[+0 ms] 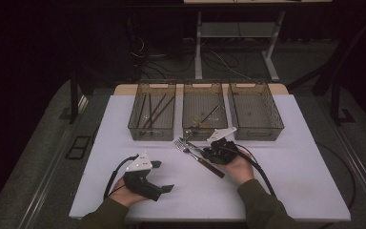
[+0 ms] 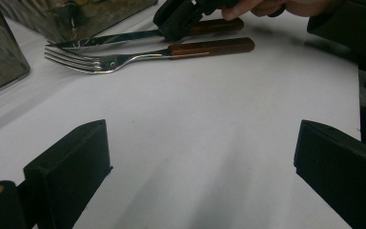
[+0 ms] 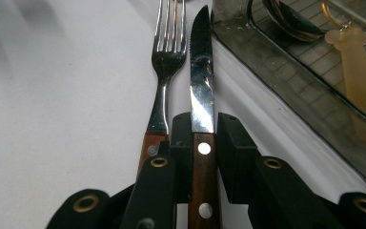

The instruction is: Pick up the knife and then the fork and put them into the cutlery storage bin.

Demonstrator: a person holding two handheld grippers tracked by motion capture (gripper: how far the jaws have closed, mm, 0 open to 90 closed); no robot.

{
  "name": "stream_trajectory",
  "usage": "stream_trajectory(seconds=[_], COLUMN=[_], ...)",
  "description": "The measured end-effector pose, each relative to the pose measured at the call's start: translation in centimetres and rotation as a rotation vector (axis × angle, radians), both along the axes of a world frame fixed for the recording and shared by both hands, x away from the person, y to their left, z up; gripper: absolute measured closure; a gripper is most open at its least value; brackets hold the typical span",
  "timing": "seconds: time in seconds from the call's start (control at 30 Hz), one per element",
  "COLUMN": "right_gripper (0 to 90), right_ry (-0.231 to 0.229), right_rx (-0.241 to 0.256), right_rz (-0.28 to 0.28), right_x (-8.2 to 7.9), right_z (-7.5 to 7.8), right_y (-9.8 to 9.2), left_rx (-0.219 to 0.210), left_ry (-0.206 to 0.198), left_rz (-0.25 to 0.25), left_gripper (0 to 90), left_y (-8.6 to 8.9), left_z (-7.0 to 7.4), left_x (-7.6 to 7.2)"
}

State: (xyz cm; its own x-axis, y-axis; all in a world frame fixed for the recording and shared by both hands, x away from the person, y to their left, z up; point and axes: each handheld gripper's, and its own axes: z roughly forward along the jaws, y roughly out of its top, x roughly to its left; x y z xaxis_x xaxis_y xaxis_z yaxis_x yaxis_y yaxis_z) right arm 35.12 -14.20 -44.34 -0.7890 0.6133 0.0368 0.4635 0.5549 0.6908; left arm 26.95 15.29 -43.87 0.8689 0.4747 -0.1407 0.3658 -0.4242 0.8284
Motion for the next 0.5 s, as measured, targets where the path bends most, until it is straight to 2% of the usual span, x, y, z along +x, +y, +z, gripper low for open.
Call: stream_trajectory(seconds=[0.27,0.5], right_gripper=[77.1,77.0], right_ry=[0.027,0.036], right_rx=[0.030,0.024], right_rz=[0.012,0.039], right_x=[-0.1,-0.5], right_z=[0.8,1.9], right_y=[-1.1,-2.1], left_rx=[0.004,-0.001], left_ry=[0.000,-0.001], left_rz=[-0.003,-0.001], left_gripper=[4.0,4.0], left_y=[0.0,0.0], left_z=[0.0,0.0], left_x=[0.0,0.0])
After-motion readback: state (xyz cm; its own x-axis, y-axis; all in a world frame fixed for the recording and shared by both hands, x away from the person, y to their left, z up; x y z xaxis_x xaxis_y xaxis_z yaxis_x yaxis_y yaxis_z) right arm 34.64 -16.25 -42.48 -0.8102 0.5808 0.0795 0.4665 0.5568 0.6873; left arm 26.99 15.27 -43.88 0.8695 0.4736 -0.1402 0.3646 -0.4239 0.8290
